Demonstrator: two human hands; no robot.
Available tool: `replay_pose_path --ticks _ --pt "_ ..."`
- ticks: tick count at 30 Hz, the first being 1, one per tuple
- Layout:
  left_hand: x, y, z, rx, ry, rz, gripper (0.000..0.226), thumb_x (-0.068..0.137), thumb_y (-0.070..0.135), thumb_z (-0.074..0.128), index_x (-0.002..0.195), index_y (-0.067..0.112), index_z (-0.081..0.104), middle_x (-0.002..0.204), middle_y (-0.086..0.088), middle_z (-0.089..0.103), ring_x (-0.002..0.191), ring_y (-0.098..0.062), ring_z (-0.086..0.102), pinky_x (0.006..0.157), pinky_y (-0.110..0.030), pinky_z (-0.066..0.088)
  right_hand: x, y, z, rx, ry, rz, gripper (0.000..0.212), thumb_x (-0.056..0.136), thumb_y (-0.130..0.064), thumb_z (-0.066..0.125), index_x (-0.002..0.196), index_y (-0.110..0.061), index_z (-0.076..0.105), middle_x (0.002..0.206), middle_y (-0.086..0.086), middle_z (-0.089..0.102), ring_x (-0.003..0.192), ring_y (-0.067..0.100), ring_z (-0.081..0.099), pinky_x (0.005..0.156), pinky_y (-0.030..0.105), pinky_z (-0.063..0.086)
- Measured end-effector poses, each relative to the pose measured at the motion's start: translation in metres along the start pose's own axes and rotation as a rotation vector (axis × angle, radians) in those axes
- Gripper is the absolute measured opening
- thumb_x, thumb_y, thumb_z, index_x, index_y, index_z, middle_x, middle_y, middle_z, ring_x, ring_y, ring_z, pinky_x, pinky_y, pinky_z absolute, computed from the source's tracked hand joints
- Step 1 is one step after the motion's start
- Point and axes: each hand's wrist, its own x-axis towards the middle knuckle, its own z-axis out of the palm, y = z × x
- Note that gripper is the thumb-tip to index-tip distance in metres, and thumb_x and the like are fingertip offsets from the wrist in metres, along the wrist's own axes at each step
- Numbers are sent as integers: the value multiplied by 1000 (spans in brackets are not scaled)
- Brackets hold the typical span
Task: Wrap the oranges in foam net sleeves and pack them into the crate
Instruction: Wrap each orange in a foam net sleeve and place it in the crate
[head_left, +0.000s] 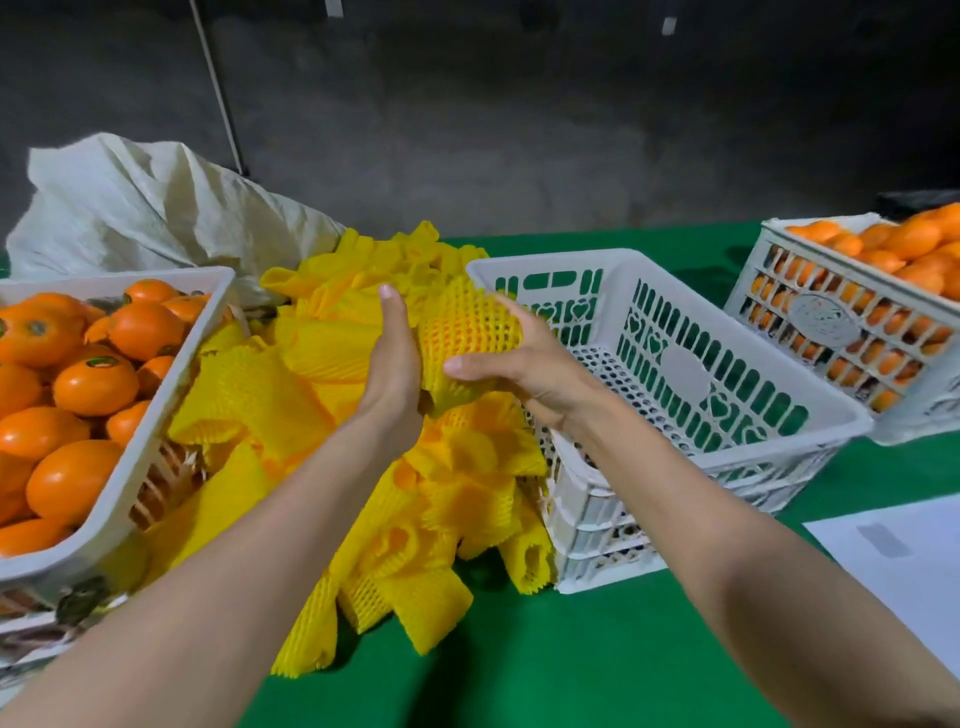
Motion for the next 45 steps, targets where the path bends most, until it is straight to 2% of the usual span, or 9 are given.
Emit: replay_pose_path --ticks 9,16,21,29,31,35,37,39,45 --pt "18 -44 35 694 -294 386 25 97 -2 42 96 11 63 104 -6 61 99 -16 55 83 -27 45 30 0 -119 -320 425 75 66 62 -17 85 115 -23 45 105 2 62 94 18 63 71 32 54" --pt "31 -58 34 900 -468 382 41 94 -15 34 101 4 69 111 -2 62 121 -18 52 92 -21 40 61 38 -107 -1551 -494 663 95 70 -29 81 146 -14 26 151 4 30 132 29 40 64 27 52" --pt "32 -54 26 920 -552 341 43 96 -13 32 104 8 68 129 -7 60 130 -16 47 102 -27 40 71 72 -93 -1886 -555 665 59 91 -30 58 143 -12 34 142 6 40 119 27 47 89 35 40" --pt "27 -57 22 891 -531 385 39 94 -12 39 109 11 66 125 -2 61 122 -10 50 97 -21 40 70 76 -91 -1602 -437 634 46 98 -13 42 143 -9 29 135 15 42 117 31 48 96 35 38" --pt "26 -61 15 840 -496 379 37 92 -11 45 117 12 60 125 -1 58 118 -13 53 91 -23 45 73 81 -90 -1508 -520 594 7 97 -14 45 92 -17 49 95 5 47 78 22 48 82 35 36" --pt "28 -63 -11 1132 -437 340 51 82 12 72 129 16 52 133 -1 51 122 -19 50 90 -23 40 76 77 -88 -1451 -575 445 34 89 -15 61 67 -22 37 71 -6 35 57 8 32 60 24 35" --pt "28 -61 -25 1476 -533 344 60 77 26 77 131 16 53 137 -3 51 126 -19 46 97 -22 36 80 68 -89 -1418 -417 267 8 89 -13 62 85 -12 55 84 2 53 68 14 50 60 23 41" --pt "23 -62 -33 1612 -538 414 52 79 28 74 127 14 59 134 -5 55 125 -22 48 101 -27 35 84 55 -90 -1286 -64 81 27 90 -11 56 117 -7 56 113 10 60 99 26 58 81 33 49" --pt "13 -38 -47 1089 -73 454 33 79 32 59 73 0 64 64 -15 56 61 -23 47 60 -37 30 62 18 -59 -718 438 -397 20 94 -6 49 108 -6 63 108 5 65 96 14 60 85 19 49"
